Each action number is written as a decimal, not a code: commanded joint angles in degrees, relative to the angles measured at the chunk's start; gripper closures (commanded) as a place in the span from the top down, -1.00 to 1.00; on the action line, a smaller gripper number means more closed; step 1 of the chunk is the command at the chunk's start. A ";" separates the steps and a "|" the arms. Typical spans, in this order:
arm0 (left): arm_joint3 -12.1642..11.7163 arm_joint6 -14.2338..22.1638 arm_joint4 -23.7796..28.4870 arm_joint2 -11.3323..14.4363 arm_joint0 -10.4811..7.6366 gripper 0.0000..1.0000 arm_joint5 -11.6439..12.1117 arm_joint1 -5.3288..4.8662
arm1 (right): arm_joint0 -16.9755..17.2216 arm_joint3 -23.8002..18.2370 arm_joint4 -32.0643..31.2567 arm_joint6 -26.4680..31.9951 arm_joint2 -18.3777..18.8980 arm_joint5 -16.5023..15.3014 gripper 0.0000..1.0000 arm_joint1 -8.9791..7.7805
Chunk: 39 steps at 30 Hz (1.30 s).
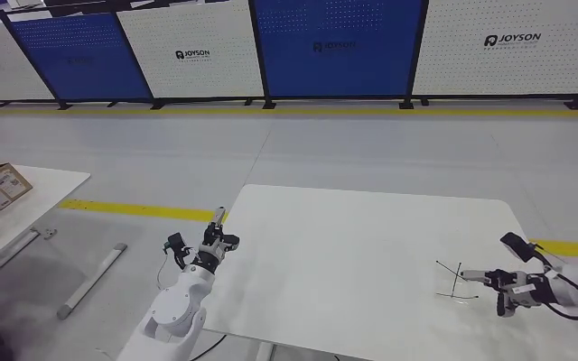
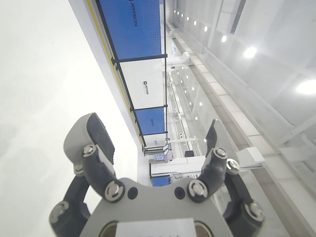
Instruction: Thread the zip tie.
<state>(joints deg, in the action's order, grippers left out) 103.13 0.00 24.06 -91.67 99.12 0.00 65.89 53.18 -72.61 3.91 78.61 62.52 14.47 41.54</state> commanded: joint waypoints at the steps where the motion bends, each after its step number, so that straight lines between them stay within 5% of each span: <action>1: 0.00 0.00 0.00 0.00 0.00 1.00 0.00 0.00 | 0.02 -0.01 -0.02 0.00 0.01 0.10 1.00 -0.01; 9: 0.00 0.00 0.00 0.00 0.00 1.00 0.00 0.00 | 0.27 -0.31 -0.80 -0.39 -0.43 0.21 1.00 0.03; 15: 0.00 0.00 0.00 0.00 0.00 1.00 0.00 0.00 | -0.28 -1.41 -4.10 0.54 -3.43 3.95 1.00 0.57; 30: 0.00 0.00 0.00 0.00 0.00 1.00 0.00 0.00 | 0.95 -1.19 -2.92 -2.71 -1.47 3.96 1.00 0.26; 31: 0.00 0.00 0.00 0.00 0.00 1.00 0.00 0.00 | 1.07 -1.33 -3.08 -2.77 -1.22 4.04 0.82 0.17; 33: 0.00 0.00 0.00 0.00 0.00 1.00 0.00 0.00 | 1.26 -1.79 -3.73 -2.88 -0.92 4.46 -0.08 0.01; 39: 0.00 0.00 0.00 0.00 0.00 1.00 0.00 0.00 | 1.30 -1.97 -5.13 -1.87 -0.76 5.01 -0.30 -0.21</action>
<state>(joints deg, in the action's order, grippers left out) 103.13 0.00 24.06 -91.67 99.12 0.00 65.89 54.56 -74.75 -1.06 76.57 61.86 19.50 41.32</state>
